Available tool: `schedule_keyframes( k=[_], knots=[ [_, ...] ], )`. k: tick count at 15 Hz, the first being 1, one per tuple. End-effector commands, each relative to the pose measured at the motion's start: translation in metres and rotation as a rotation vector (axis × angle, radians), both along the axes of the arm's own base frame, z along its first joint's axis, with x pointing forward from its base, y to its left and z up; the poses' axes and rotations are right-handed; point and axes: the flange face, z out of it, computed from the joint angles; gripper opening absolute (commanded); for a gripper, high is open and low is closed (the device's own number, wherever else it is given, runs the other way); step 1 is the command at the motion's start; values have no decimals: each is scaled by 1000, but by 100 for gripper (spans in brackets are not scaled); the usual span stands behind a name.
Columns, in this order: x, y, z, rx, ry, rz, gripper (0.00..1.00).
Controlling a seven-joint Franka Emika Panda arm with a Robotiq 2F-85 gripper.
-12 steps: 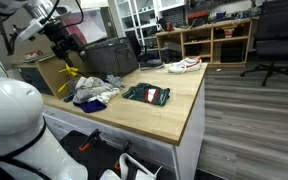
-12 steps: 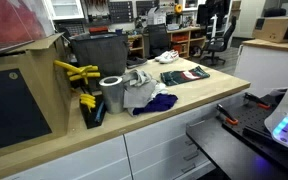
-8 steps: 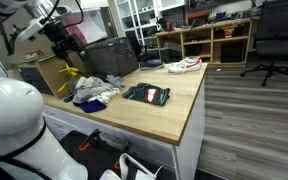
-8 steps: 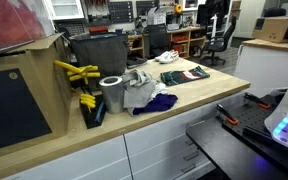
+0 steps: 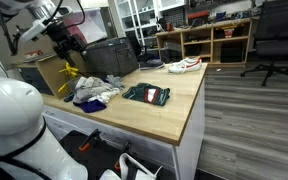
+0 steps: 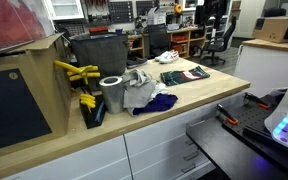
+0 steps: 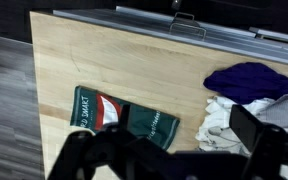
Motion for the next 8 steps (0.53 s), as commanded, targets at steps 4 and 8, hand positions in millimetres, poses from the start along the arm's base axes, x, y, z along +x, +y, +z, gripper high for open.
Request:
schedule_keyframes(
  k=[4, 8],
  knots=[
    [61, 1, -6, 5, -3, -29, 100],
    [116, -5, -16, 20, 14, -70, 100]
  ],
)
